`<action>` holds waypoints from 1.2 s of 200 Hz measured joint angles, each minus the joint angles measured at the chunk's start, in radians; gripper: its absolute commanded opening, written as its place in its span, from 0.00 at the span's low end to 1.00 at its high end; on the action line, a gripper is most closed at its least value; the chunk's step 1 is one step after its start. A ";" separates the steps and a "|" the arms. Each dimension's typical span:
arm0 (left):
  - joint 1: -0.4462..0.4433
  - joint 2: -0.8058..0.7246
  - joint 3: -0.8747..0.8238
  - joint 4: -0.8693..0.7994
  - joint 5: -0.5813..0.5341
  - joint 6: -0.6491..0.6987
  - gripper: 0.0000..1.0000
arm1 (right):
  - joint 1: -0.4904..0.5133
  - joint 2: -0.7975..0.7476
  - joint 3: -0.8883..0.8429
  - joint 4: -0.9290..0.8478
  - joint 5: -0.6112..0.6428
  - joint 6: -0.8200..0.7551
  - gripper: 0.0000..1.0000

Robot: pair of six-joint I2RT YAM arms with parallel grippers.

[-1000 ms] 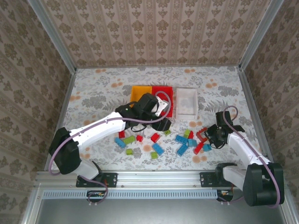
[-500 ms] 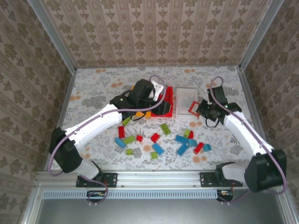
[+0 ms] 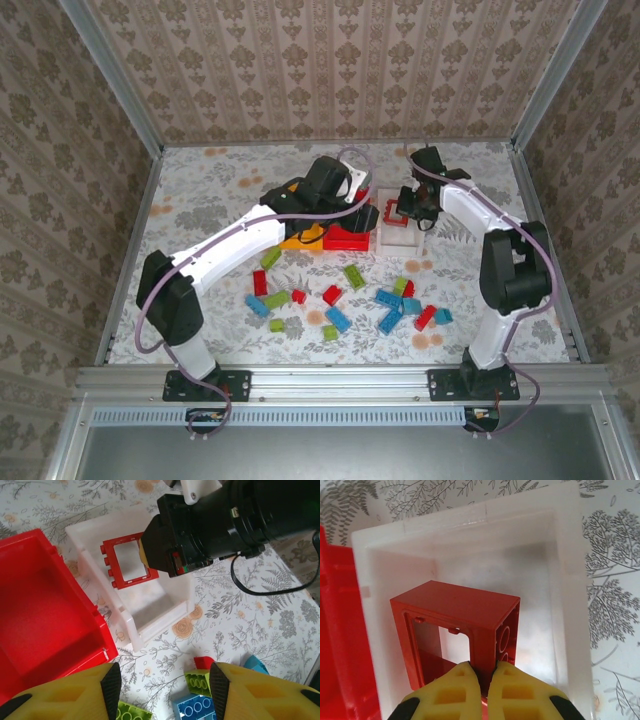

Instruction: Sort the legos into containers by color

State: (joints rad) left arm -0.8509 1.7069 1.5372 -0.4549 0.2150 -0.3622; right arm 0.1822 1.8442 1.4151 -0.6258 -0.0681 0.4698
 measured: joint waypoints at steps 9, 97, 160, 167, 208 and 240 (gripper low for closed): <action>0.000 0.000 0.000 -0.008 -0.005 0.000 0.53 | 0.000 0.020 0.011 -0.008 0.000 -0.005 0.19; 0.027 -0.181 -0.245 -0.099 -0.140 -0.040 0.53 | 0.002 0.006 0.041 -0.055 -0.016 -0.053 0.39; 0.213 -0.270 -0.373 -0.268 -0.240 -0.079 0.55 | 0.082 -0.306 -0.134 0.043 -0.087 -0.092 0.53; 0.244 -0.262 -0.388 -0.288 -0.245 -0.072 0.55 | 0.117 -0.355 -0.187 0.080 -0.112 -0.098 0.57; 0.327 -0.143 -0.405 -0.339 -0.269 0.021 0.58 | 0.383 -0.496 -0.440 0.264 -0.230 -0.081 0.75; 0.359 -0.059 -0.405 -0.335 -0.272 0.095 0.59 | 0.443 -0.500 -0.522 0.352 -0.263 -0.020 0.75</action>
State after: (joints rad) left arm -0.4923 1.6482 1.1324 -0.7898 -0.0574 -0.2676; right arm 0.6250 1.3445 0.8932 -0.2737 -0.3313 0.4496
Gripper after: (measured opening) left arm 0.587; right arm 0.750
